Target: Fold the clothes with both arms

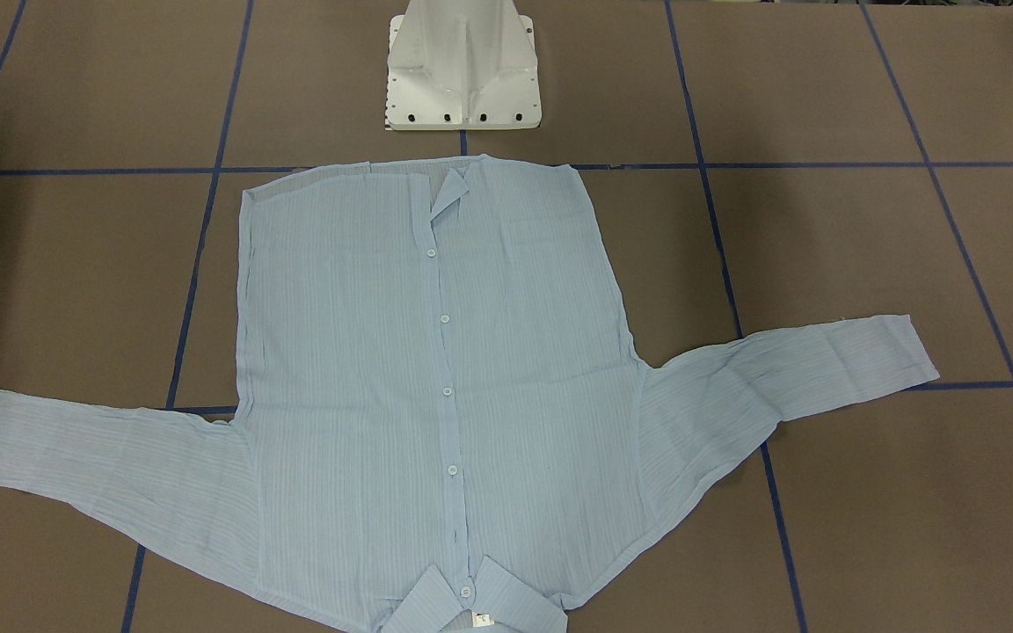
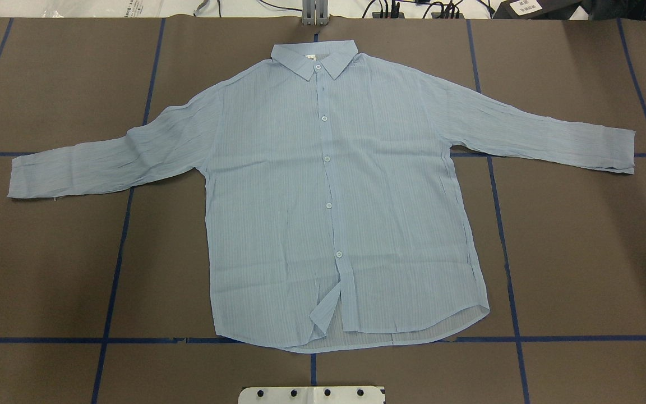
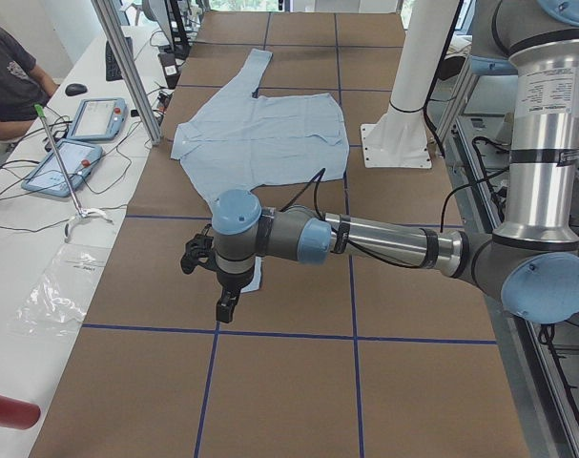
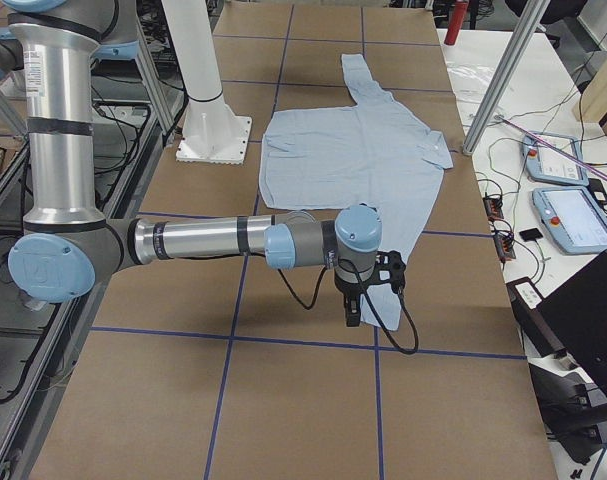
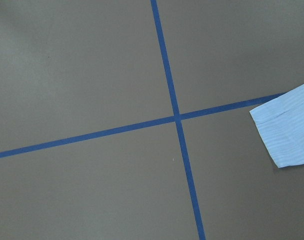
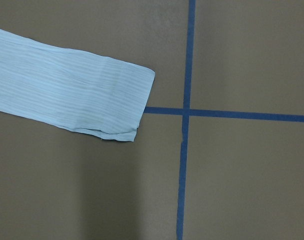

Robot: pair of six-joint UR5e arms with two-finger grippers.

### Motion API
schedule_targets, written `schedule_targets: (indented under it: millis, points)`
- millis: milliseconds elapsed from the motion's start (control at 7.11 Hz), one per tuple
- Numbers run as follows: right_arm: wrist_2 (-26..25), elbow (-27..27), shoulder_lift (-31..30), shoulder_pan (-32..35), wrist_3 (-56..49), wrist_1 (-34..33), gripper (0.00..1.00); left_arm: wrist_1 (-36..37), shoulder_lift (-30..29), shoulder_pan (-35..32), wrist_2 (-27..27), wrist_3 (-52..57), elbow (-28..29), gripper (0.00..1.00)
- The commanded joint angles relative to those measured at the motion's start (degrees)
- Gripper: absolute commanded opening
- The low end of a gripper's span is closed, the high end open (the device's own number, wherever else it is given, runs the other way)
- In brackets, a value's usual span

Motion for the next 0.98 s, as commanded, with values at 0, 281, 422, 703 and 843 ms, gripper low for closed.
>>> schedule_targets:
  millis: [0, 281, 422, 703, 843]
  points:
    - [0.0, 1.2, 2.5, -3.2, 0.1, 1.5, 1.00, 0.1, -2.3, -0.1, 0.0, -0.2, -1.6, 1.00]
    - [0.2, 1.6, 2.9, -5.0, 0.2, 3.3, 1.00, -3.1, -3.1, -0.1, -0.1, -0.5, -3.8, 1.00]
    - [-0.2, 1.1, 4.1, -6.6, 0.2, 5.1, 1.00, -5.4, -3.1, 0.0, -0.5, -0.5, -4.7, 1.00]
    - [-0.1, 1.1, 5.2, -7.6, 0.4, 5.4, 1.00, -9.1, -2.8, -0.1, -0.9, -0.6, -6.8, 1.00]
    - [0.0, 1.4, 5.7, -9.1, 0.5, 5.4, 1.00, -9.2, -2.4, -0.1, -0.9, -0.5, -7.7, 1.00]
